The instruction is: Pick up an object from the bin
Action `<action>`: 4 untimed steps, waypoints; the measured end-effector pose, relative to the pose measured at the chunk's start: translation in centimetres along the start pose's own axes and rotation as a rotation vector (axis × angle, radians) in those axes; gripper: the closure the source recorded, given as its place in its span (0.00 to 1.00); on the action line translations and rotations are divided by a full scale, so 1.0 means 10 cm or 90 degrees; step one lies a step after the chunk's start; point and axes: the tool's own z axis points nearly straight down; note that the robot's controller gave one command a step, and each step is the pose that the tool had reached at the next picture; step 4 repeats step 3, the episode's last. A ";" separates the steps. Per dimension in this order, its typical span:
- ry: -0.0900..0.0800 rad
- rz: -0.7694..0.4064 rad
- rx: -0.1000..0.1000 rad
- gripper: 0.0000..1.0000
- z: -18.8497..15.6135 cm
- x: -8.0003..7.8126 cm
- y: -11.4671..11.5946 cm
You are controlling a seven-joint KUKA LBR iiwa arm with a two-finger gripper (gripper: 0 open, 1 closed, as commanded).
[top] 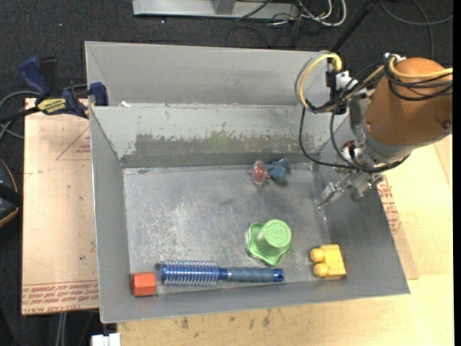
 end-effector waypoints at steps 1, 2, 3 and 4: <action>0.006 0.056 -0.004 0.00 -0.26 0.02 0.16; 0.002 -0.021 -0.013 0.00 0.58 -0.75 1.01; 0.006 -0.018 -0.007 1.00 0.55 -0.72 0.97; 0.006 -0.018 -0.007 1.00 0.55 -0.72 0.97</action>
Offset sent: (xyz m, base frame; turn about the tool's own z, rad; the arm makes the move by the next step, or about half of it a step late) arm -0.0160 -0.0074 0.0251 0.0887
